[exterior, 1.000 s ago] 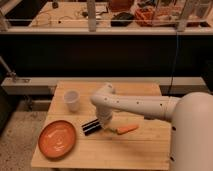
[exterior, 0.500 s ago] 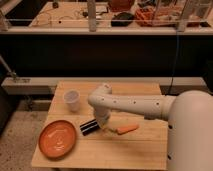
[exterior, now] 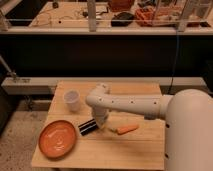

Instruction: Push the eraser across the table

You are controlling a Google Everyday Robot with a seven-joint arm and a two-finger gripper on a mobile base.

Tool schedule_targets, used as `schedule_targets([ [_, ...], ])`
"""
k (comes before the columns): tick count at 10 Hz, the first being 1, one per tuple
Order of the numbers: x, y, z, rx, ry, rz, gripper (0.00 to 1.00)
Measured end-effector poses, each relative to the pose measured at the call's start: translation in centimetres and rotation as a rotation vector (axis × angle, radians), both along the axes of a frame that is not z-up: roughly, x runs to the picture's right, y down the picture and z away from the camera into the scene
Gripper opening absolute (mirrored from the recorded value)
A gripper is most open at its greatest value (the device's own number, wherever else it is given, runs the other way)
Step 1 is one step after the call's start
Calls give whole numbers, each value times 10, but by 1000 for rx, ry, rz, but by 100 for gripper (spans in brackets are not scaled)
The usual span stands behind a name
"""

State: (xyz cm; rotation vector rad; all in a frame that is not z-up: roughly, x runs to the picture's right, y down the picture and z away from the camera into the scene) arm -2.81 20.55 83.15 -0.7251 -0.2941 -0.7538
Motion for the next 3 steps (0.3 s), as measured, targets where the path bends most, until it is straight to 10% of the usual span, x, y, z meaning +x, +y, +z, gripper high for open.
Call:
schedule_targets([
  [3,-5,-1,1,5,-8,-17,3],
])
